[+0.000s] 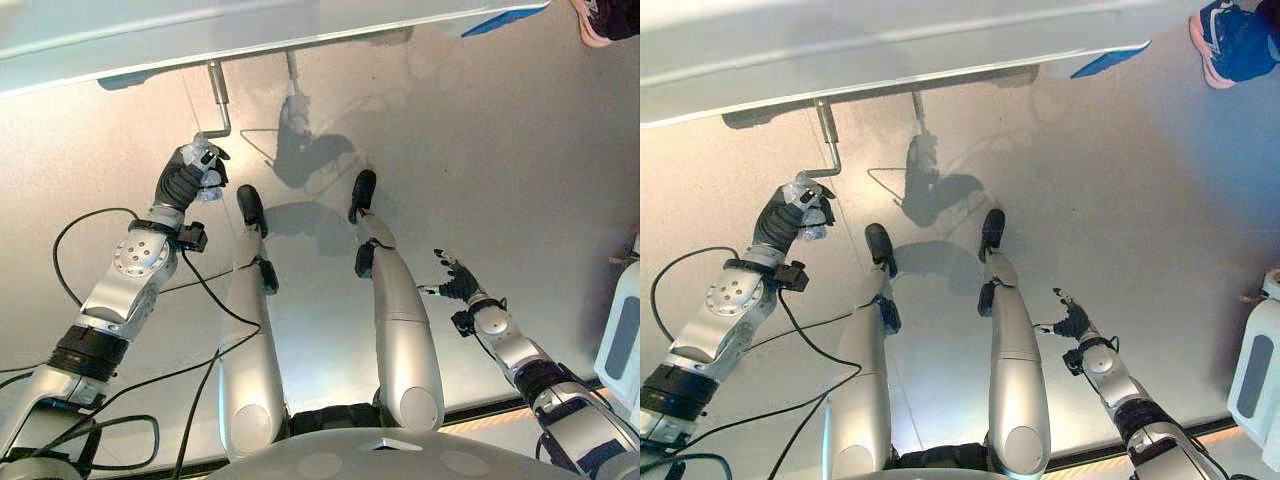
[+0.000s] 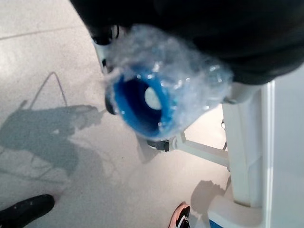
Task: Raise the hospital bed
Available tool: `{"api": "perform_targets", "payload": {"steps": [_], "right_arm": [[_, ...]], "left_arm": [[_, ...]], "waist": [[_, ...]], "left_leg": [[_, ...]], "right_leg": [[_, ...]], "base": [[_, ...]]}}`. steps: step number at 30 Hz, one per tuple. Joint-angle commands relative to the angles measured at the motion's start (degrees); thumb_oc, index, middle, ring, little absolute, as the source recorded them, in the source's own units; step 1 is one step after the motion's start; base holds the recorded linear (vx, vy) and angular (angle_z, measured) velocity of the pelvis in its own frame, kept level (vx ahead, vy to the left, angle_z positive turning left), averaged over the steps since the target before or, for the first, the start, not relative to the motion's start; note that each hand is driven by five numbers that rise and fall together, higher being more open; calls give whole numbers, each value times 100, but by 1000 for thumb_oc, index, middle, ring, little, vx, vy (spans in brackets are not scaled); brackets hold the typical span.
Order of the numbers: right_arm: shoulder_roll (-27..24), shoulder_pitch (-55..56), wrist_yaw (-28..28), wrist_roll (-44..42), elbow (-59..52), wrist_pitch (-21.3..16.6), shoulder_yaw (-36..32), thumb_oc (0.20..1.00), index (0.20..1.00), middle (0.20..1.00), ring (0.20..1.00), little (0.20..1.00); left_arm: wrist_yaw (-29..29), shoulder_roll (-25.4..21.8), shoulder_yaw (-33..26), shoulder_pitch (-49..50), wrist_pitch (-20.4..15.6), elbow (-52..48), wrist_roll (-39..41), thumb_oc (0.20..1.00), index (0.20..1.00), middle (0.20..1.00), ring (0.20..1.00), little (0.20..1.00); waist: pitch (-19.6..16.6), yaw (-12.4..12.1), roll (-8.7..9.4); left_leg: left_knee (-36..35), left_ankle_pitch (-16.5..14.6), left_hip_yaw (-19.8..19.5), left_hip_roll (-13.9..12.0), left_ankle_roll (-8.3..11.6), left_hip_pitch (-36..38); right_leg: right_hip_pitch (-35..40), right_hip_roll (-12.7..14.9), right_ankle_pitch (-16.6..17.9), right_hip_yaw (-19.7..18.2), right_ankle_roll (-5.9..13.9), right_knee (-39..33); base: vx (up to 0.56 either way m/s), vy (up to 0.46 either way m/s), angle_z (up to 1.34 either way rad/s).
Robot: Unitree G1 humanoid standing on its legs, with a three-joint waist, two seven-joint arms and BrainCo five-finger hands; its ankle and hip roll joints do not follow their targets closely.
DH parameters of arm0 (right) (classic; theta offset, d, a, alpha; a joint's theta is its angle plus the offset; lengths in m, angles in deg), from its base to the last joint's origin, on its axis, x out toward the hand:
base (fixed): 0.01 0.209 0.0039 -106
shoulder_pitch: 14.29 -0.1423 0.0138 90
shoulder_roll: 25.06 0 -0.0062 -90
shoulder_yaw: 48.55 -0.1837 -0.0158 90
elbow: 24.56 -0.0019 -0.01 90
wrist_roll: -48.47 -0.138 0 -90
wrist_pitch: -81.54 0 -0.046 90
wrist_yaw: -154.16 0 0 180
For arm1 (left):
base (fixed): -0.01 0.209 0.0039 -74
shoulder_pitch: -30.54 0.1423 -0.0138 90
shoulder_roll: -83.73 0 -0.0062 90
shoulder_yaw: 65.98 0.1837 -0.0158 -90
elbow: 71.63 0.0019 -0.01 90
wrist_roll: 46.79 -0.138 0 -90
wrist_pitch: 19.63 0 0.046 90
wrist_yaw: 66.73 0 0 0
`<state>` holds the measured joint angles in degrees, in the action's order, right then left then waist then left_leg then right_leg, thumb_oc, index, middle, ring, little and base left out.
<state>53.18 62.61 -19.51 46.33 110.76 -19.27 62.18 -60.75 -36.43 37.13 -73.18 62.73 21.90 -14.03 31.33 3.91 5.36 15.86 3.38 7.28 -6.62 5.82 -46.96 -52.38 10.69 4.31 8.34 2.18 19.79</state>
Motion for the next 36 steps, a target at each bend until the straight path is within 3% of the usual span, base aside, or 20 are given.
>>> {"api": "perform_targets", "payload": {"steps": [1,2,7,8,10,16,19,20,30,36], "right_arm": [[-320,545,-71,49,-38,40,-94,1000,1000,1000,1000,1000],[-317,600,-72,48,-31,40,-75,1000,1000,1000,1000,1000],[-272,502,-80,42,20,34,-53,1000,1000,1000,1000,1000],[-179,395,-75,45,14,27,54,1000,1000,1000,1000,1000],[-97,256,-40,49,-46,30,141,1000,1000,1000,1000,1000],[8,-78,51,-41,-109,54,350,1000,1000,1000,1000,1000],[22,-120,60,-65,-178,58,386,1000,1000,1000,1000,1000],[61,-220,68,-128,-261,38,488,1000,1000,1000,1000,1000],[170,-501,92,-403,-447,-49,951,1000,1000,1000,1000,1000],[150,-580,89,-413,-484,-11,1084,1000,1000,1000,1000,1000]], "left_arm": [[-49,-245,-632,1039,-817,-1122,-289,200,200,200,200,200],[-50,-244,-606,1086,-818,-1117,-288,200,200,200,200,200],[99,-192,-720,926,-802,-452,-529,200,200,200,200,200],[406,184,-746,550,-775,413,-504,200,200,200,200,200],[727,421,-759,93,-741,1134,-657,200,200,200,200,200],[1139,568,-484,-1153,-611,2580,-746,200,200,200,200,200],[1159,505,-432,-1337,-594,2770,-769,200,200,200,200,200],[1236,522,-311,-1779,-539,3294,-625,200,200,200,200,200],[1229,458,463,-3229,-106,5133,-964,200,200,200,200,200],[1162,695,883,-3373,51,5125,-1455,200,200,200,200,200]], "waist": [[-153,-162,-391],[-153,-176,-398],[-153,-164,-303],[-153,-108,-155],[-153,-43,18],[-153,161,296],[-153,183,348],[-153,266,460],[-153,553,692],[-153,600,694]], "left_leg": [[324,10,120,137,-153,-454],[363,-172,86,125,-105,-306],[465,-264,138,133,-116,-431],[623,-357,155,120,-133,-617],[766,-453,205,114,-149,-782],[1147,-693,243,88,-224,-1139],[1238,-740,245,65,-236,-1192],[1357,-815,253,53,-260,-1274],[1502,-916,336,8,-295,-1448],[1496,-858,385,-26,-286,-1480]], "right_leg": [[-55,290,231,-133,939,-51],[83,280,61,-142,986,11],[98,321,178,-154,1057,-196],[57,346,258,-165,1105,-307],[36,354,343,-205,1160,-492],[-79,363,445,-269,1198,-657],[-111,345,448,-284,1200,-654],[-165,333,460,-306,1204,-665],[-450,264,571,-472,1186,-787],[-580,207,571,-544,1143,-757]], "base": [[27,134,0],[89,148,-2],[37,107,0],[65,202,-3],[71,199,-8],[33,89,-5],[19,48,-7],[21,49,-6],[5,29,-7],[-8,-37,-10]]}}
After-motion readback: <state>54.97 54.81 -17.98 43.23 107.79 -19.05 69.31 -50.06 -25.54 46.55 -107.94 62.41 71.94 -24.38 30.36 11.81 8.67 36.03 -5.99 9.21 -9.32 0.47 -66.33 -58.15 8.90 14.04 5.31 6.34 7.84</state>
